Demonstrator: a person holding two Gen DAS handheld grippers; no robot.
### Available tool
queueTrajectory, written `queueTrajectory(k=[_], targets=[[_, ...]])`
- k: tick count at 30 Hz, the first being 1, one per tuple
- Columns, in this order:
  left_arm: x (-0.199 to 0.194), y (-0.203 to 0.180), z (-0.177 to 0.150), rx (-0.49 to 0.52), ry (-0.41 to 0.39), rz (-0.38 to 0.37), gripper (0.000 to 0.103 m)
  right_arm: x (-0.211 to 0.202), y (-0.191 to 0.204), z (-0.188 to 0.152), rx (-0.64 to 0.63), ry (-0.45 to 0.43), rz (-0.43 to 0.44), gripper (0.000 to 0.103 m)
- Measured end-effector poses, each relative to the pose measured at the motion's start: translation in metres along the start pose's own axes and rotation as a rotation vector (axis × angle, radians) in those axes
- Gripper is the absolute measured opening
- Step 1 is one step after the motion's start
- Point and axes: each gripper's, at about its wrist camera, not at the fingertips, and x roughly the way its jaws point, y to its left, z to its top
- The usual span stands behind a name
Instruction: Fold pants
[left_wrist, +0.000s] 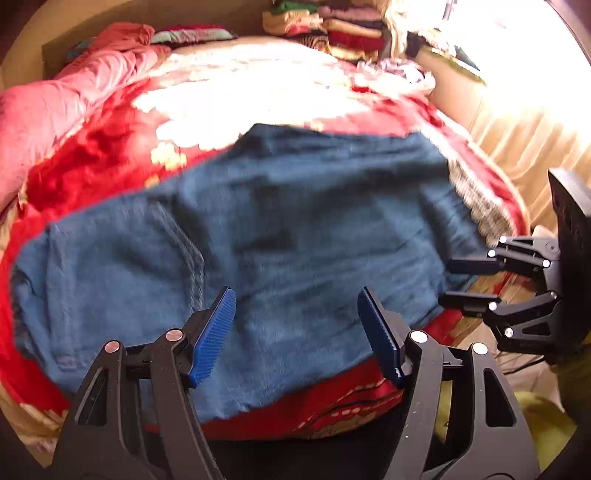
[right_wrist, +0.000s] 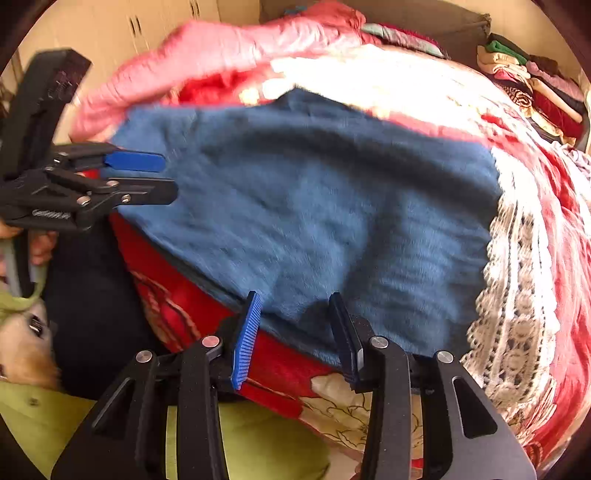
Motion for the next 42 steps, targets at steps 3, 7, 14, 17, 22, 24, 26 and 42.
queueTrajectory(k=[3, 7, 14, 17, 22, 24, 26, 42], targets=[[-0.003, 0.010, 0.024, -0.030, -0.027, -0.006, 0.065, -0.014, -0.006, 0.008, 0.011, -0.075, -0.004, 0.038], [0.018, 0.026, 0.069, -0.052, -0.025, 0.019, 0.065, -0.009, -0.019, 0.021, 0.017, -0.088, -0.041, 0.038], [0.081, 0.047, 0.119, -0.044, 0.056, 0.024, 0.065, 0.014, -0.046, 0.015, 0.089, -0.016, -0.054, 0.037], [0.104, 0.056, 0.122, -0.064, 0.093, -0.029, 0.065, 0.015, -0.050, 0.010, 0.104, -0.036, -0.035, 0.037], [0.116, 0.054, 0.117, -0.106, 0.112, -0.118, 0.012, 0.016, -0.052, 0.005, 0.119, -0.045, -0.017, 0.037], [0.103, 0.056, 0.122, -0.122, 0.050, -0.131, 0.009, 0.018, -0.053, 0.007, 0.118, -0.047, -0.019, 0.037], [0.091, 0.061, 0.129, -0.143, -0.008, -0.125, 0.008, 0.018, -0.052, 0.006, 0.120, -0.048, -0.020, 0.037], [0.058, 0.038, 0.114, -0.036, -0.112, -0.012, 0.036, -0.048, -0.124, 0.038, 0.279, -0.229, -0.106, 0.037]])
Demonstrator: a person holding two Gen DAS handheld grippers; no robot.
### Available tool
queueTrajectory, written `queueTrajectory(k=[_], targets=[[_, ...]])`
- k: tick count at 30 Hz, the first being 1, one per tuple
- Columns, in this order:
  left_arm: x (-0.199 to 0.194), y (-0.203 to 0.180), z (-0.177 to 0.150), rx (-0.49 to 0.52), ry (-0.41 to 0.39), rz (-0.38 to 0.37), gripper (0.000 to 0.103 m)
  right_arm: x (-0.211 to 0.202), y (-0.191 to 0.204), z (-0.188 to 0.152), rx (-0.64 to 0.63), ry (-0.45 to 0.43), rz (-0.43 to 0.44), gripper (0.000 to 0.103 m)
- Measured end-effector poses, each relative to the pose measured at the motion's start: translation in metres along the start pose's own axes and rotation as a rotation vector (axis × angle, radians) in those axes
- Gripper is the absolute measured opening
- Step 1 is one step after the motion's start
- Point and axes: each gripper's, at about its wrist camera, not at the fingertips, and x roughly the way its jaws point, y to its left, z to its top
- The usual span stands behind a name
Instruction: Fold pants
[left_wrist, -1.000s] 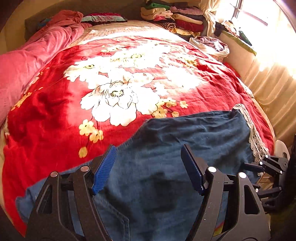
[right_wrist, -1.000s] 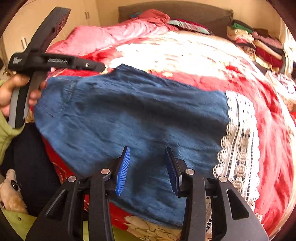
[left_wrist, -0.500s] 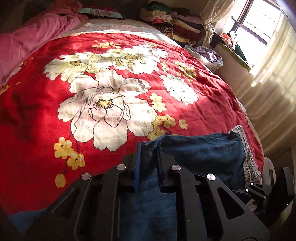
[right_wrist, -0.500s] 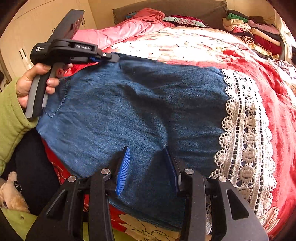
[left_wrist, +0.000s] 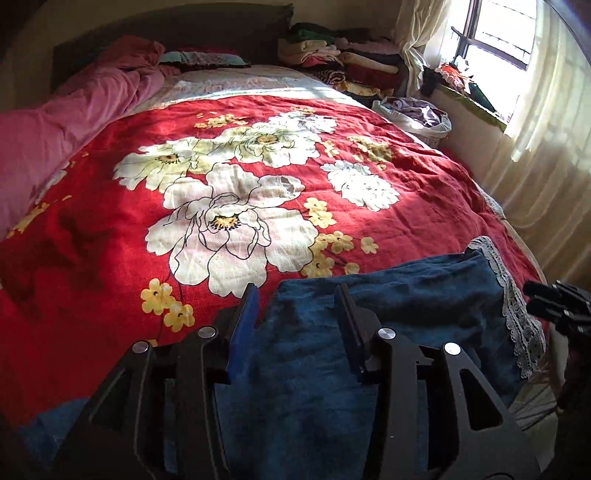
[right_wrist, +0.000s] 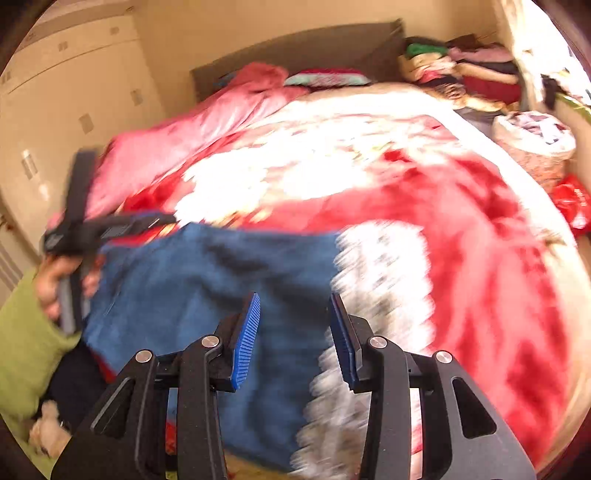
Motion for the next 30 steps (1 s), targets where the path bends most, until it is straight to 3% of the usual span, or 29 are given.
queueTrajectory(k=[3, 6, 11, 13, 14, 19, 22, 25, 28, 29, 30], targets=[[0.002, -0.025, -0.006, 0.048, 0.022, -0.054, 0.039, 0.015, -0.043, 0.027, 0.077, 0.016, -0.024, 0.039], [0.024, -0.040, -0.020, 0.092, 0.076, -0.028, 0.039, 0.048, -0.078, 0.042, 0.154, 0.074, 0.010, 0.039], [0.043, -0.033, -0.035, 0.060, 0.124, -0.006, 0.041, 0.094, -0.091, 0.035, 0.171, 0.172, 0.044, 0.044], [0.043, -0.032, -0.034, 0.061, 0.128, -0.003, 0.041, 0.090, -0.083, 0.028, 0.142, 0.158, 0.038, 0.039], [0.043, -0.033, -0.034, 0.059, 0.127, -0.004, 0.041, 0.086, -0.080, 0.026, 0.128, 0.143, 0.052, 0.027], [0.043, -0.032, -0.035, 0.050, 0.117, -0.013, 0.042, 0.047, -0.074, 0.028, 0.128, -0.021, 0.047, 0.023], [0.044, -0.031, -0.035, 0.044, 0.116, -0.015, 0.042, 0.053, -0.081, 0.030, 0.112, -0.016, -0.044, 0.014], [0.044, -0.029, -0.036, 0.036, 0.113, -0.021, 0.042, 0.074, -0.093, 0.023, 0.138, 0.052, -0.105, 0.014], [0.044, -0.030, -0.036, 0.039, 0.113, -0.020, 0.043, 0.072, -0.089, 0.020, 0.118, 0.047, -0.121, 0.015], [0.044, -0.030, -0.036, 0.039, 0.113, -0.020, 0.043, 0.070, -0.087, 0.021, 0.107, 0.045, -0.131, 0.018], [0.044, -0.030, -0.036, 0.042, 0.111, -0.022, 0.044, 0.063, -0.083, 0.023, 0.097, 0.034, -0.153, 0.028]])
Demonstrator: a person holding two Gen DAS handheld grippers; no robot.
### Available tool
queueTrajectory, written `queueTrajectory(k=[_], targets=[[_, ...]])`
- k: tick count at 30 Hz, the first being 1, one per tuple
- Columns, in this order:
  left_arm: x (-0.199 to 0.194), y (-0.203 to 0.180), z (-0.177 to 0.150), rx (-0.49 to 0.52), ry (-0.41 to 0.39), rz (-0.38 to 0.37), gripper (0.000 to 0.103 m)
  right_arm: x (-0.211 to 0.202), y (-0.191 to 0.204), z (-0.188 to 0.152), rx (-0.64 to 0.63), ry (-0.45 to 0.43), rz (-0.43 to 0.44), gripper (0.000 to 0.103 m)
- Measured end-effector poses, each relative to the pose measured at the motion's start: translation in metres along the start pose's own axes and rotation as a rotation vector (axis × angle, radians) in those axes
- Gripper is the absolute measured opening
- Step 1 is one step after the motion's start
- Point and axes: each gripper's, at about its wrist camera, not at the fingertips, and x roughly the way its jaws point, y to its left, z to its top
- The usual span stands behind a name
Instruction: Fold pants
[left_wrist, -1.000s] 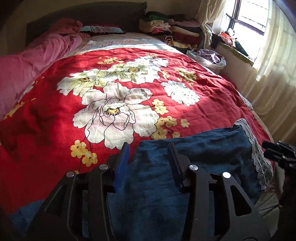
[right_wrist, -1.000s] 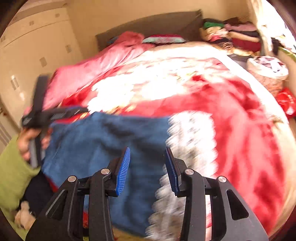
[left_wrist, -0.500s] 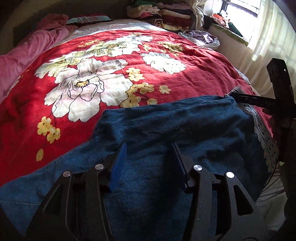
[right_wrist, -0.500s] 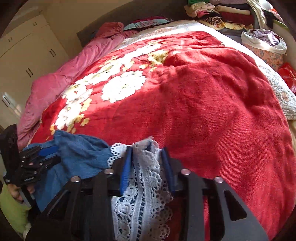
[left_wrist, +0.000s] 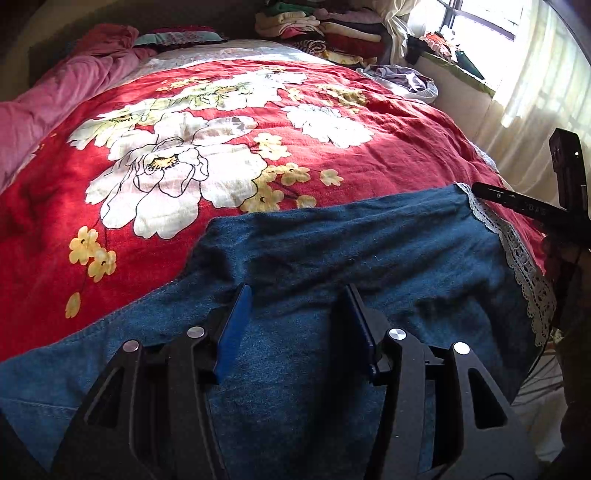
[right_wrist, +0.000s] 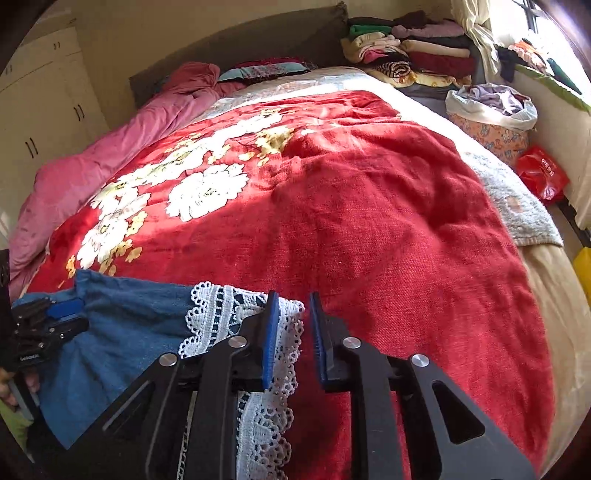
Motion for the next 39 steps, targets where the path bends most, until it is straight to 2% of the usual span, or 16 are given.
queueTrajectory(k=[2, 5, 10, 12, 14, 17, 18, 20, 21, 25, 29, 31, 35, 38, 39], targets=[[-0.003, 0.000, 0.000, 0.001, -0.011, -0.014, 0.050, -0.022, 0.008, 0.002, -0.025, -0.053, -0.019, 0.032], [-0.016, -0.002, -0.002, 0.000, -0.034, -0.019, 0.059, -0.056, 0.036, -0.003, -0.094, -0.122, 0.002, 0.047], [-0.044, 0.001, -0.019, -0.007, -0.063, 0.019, 0.064, -0.062, 0.103, -0.032, -0.258, -0.084, 0.096, 0.050], [-0.046, 0.002, -0.028, -0.003, -0.036, 0.057, 0.068, -0.053, 0.129, -0.044, -0.328, -0.054, 0.118, 0.051], [-0.044, 0.003, -0.038, 0.003, 0.000, 0.086, 0.070, -0.039, 0.148, -0.053, -0.385, -0.019, 0.100, 0.053], [-0.045, 0.003, -0.055, 0.023, 0.030, 0.111, 0.071, -0.013, 0.143, -0.070, -0.434, 0.104, -0.084, 0.053], [-0.047, 0.004, -0.059, 0.019, 0.032, 0.109, 0.071, -0.011, 0.128, -0.075, -0.404, 0.119, -0.081, 0.052], [-0.050, 0.008, -0.063, 0.000, 0.030, 0.094, 0.071, -0.017, 0.102, -0.076, -0.279, 0.130, -0.004, 0.051], [-0.051, 0.010, -0.062, -0.009, 0.030, 0.086, 0.071, -0.022, 0.098, -0.078, -0.270, 0.127, -0.004, 0.050], [-0.051, 0.011, -0.062, -0.020, 0.028, 0.078, 0.072, -0.029, 0.099, -0.081, -0.281, 0.107, -0.007, 0.050], [-0.071, 0.006, -0.067, -0.028, 0.004, 0.056, 0.075, -0.069, 0.112, -0.086, -0.284, 0.027, 0.066, 0.052], [-0.078, 0.003, -0.074, -0.037, 0.005, 0.043, 0.075, -0.082, 0.124, -0.095, -0.313, 0.023, 0.081, 0.052], [-0.075, -0.009, -0.091, -0.023, 0.057, 0.089, 0.077, -0.083, 0.146, -0.114, -0.381, 0.044, 0.056, 0.052], [-0.071, -0.019, -0.104, 0.008, 0.095, 0.130, 0.080, -0.072, 0.148, -0.122, -0.416, 0.082, -0.066, 0.052], [-0.070, -0.021, -0.107, 0.019, 0.106, 0.144, 0.080, -0.066, 0.143, -0.125, -0.417, 0.118, -0.098, 0.052]])
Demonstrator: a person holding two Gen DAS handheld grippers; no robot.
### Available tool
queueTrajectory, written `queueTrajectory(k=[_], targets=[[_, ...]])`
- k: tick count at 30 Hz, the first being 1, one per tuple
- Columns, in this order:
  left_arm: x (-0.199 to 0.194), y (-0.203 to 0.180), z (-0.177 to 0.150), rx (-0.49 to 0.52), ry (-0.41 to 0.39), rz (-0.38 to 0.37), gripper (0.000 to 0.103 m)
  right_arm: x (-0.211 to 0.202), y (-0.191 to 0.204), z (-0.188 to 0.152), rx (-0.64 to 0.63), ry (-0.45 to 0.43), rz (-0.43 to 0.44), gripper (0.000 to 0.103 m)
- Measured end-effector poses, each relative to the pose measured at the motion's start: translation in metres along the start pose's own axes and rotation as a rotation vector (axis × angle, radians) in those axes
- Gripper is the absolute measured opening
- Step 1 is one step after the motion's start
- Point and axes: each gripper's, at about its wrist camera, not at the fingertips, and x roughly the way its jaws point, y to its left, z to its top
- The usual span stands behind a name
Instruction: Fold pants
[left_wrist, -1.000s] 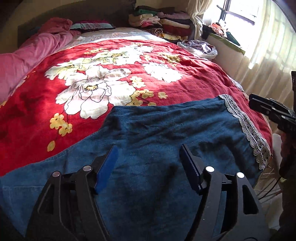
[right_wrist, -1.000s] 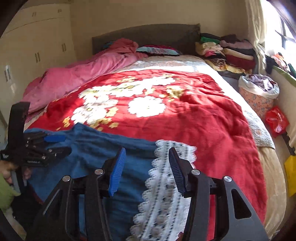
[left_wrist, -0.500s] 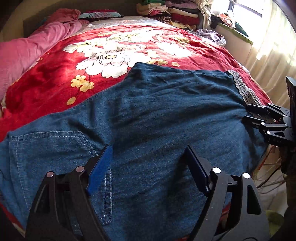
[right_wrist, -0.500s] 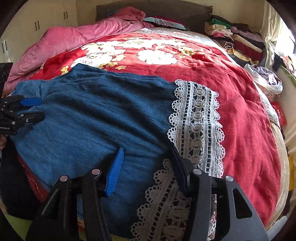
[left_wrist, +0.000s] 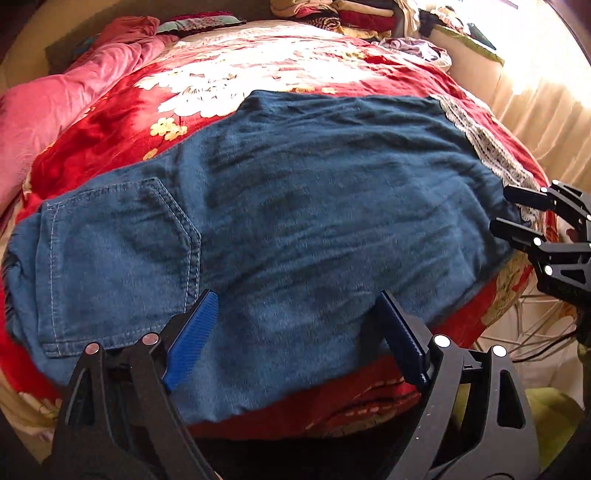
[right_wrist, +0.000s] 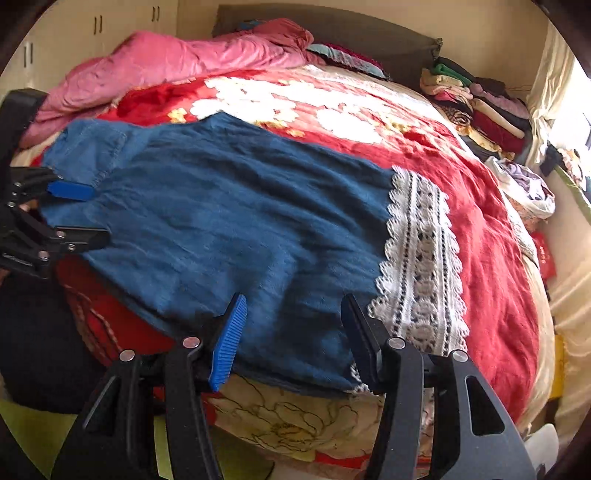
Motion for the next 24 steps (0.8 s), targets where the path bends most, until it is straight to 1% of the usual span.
queueTrajectory(k=[1, 2, 4, 6, 10, 12, 14, 16, 19, 21, 24], targets=[[0.001, -0.002, -0.003, 0.007, 0.011, 0.011, 0.081, 0.007, -0.005, -0.006, 0.009, 0.051, -0.013, 0.051], [0.001, -0.003, -0.005, 0.013, 0.017, 0.020, 0.081, 0.009, -0.011, -0.012, 0.029, 0.056, 0.014, 0.050], [0.001, -0.004, -0.007, 0.019, 0.018, 0.029, 0.082, 0.005, -0.017, -0.021, 0.057, 0.056, 0.038, 0.050], [0.001, -0.005, -0.007, 0.018, 0.021, 0.032, 0.082, 0.004, -0.014, -0.027, 0.032, 0.053, 0.024, 0.050], [0.000, -0.006, -0.007, 0.020, 0.018, 0.035, 0.083, 0.004, -0.017, -0.029, 0.055, 0.045, 0.035, 0.050], [-0.003, -0.006, -0.006, 0.007, 0.015, 0.027, 0.083, 0.001, -0.016, -0.027, 0.061, 0.036, 0.046, 0.053], [-0.010, -0.009, -0.005, -0.001, -0.003, -0.014, 0.083, -0.005, -0.020, -0.025, 0.099, 0.019, 0.080, 0.056], [-0.014, -0.013, -0.004, 0.016, -0.010, -0.003, 0.083, -0.014, -0.023, -0.022, 0.145, -0.006, 0.120, 0.056], [-0.019, -0.017, -0.002, 0.019, -0.026, -0.013, 0.083, -0.027, -0.024, -0.017, 0.144, -0.052, 0.117, 0.056], [-0.022, -0.019, -0.002, 0.023, -0.037, -0.010, 0.083, -0.032, -0.026, -0.015, 0.150, -0.066, 0.113, 0.064], [-0.027, -0.019, -0.001, 0.019, -0.048, -0.011, 0.083, -0.039, -0.028, -0.012, 0.167, -0.087, 0.117, 0.065]])
